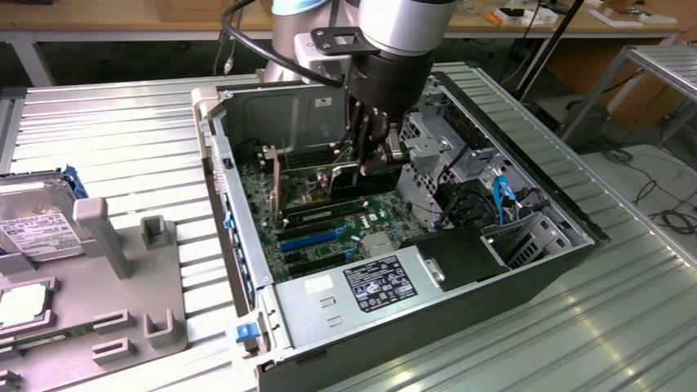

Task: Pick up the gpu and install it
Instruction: 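Insert the gpu into the slot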

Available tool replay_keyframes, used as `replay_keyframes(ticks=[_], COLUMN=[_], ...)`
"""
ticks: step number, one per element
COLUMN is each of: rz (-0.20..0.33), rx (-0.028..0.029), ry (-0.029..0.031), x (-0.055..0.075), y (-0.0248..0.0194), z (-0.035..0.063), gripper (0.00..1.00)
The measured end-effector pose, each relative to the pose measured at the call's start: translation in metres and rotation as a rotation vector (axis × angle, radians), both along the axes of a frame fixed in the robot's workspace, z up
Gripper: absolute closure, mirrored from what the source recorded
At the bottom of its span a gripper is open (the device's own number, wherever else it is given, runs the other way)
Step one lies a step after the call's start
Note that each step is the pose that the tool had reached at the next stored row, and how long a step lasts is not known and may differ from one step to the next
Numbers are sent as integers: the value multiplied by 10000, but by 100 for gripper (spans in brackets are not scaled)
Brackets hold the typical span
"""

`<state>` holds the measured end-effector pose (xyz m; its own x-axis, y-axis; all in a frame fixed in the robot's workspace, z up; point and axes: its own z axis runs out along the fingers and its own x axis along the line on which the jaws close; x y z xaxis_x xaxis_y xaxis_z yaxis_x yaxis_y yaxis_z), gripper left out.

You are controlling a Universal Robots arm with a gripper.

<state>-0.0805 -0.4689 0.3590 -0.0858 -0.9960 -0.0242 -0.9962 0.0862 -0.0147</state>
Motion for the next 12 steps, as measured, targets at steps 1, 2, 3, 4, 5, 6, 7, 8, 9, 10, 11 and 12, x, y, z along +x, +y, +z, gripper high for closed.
replay_keyframes(ticks=[1, 2, 3, 4, 5, 6, 7, 8, 9, 10, 11, 12], rz=[2, 2, 3, 2, 2, 2, 2, 2, 2, 2, 2, 2], rx=[0, 1, 1, 1, 0, 1, 1, 1, 1, 1, 3, 2], ry=[0, -1, 0, 0, 0, -1, 0, 0, 0, 0, -1, -1], x=[0, 0, 0, 0, 0, 0, 0, 0, 0, 0, 0, 0], y=[0, 0, 0, 0, 0, 0, 0, 0, 0, 0, 0, 0], z=[0, 0, 0, 0, 0, -1, 0, 0, -1, -3, -7, -16], gripper=[73, 73, 73, 73, 73, 73, 73, 73, 73, 73, 73, 73])
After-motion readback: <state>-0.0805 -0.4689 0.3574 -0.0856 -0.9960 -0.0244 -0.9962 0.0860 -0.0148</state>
